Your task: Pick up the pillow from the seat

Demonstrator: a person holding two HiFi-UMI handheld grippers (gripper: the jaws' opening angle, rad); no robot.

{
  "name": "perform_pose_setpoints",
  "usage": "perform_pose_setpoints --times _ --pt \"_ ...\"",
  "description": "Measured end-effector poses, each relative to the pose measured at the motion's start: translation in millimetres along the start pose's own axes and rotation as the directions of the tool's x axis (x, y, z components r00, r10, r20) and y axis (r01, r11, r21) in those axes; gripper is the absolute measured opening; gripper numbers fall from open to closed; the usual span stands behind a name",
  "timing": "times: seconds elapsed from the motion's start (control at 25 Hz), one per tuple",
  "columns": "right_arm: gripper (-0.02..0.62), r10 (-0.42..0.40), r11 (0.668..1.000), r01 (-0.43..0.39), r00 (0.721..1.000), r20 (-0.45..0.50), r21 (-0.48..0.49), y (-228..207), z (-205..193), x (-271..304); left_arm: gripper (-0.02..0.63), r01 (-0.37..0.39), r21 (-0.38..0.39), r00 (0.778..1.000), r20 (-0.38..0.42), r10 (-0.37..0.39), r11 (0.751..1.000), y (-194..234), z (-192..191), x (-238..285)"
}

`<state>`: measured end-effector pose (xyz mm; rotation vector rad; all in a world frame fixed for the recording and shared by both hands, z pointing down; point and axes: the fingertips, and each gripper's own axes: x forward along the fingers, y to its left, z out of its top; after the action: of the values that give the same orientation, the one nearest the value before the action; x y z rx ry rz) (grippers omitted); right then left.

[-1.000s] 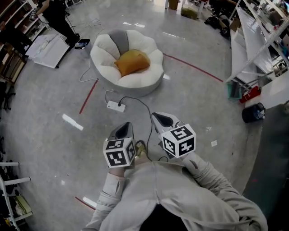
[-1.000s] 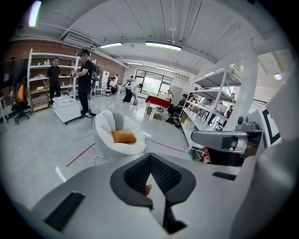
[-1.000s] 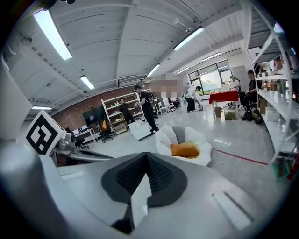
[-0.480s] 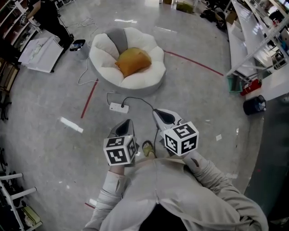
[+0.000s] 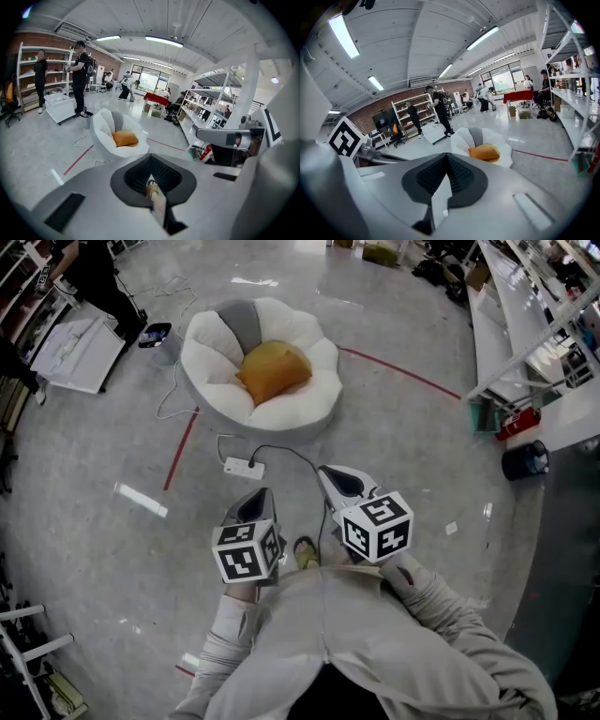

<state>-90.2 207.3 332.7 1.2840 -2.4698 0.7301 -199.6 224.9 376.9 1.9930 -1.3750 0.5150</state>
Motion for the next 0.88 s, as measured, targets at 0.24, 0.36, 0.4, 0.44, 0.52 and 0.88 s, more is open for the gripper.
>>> perform_pose_setpoints --times 0.24,0.36,0.4,0.44,0.52,0.88 --pt "0.0 0.047 0.999 -0.047 0.999 -0.025 -0.012 -16.2 16.2 29.9 0.003 -0.037 -0.025 0.999 0.001 0.037 0.999 9.3 20.7 23.4" --pt "0.0 0.064 0.998 -0.065 0.998 -0.023 -0.023 -29.6 33.4 46.9 0.002 -0.051 -0.027 0.999 0.003 0.051 0.998 12.1 37.4 39.7" --pt "0.0 0.072 0.997 -0.072 0.997 -0.024 -0.027 -33.8 38.5 53.0 0.002 -0.057 -0.029 0.998 0.005 0.057 0.998 14.0 43.4 45.5" --pt "0.0 0.079 0.996 -0.079 0.997 -0.026 -0.029 -38.4 43.0 58.9 0.003 -0.063 -0.032 0.998 0.007 0.063 0.997 15.7 49.4 51.5" --pt "0.0 0.089 0.995 -0.09 0.996 -0.03 -0.032 -49.6 52.2 69.3 0.002 -0.072 -0.037 0.997 0.01 0.072 0.997 16.9 62.2 64.3" --pt "0.0 0.114 0.992 -0.117 0.992 -0.053 -0.041 -116.3 98.4 104.1 0.002 -0.104 -0.066 0.994 0.015 0.105 0.992 5.4 119.3 125.7"
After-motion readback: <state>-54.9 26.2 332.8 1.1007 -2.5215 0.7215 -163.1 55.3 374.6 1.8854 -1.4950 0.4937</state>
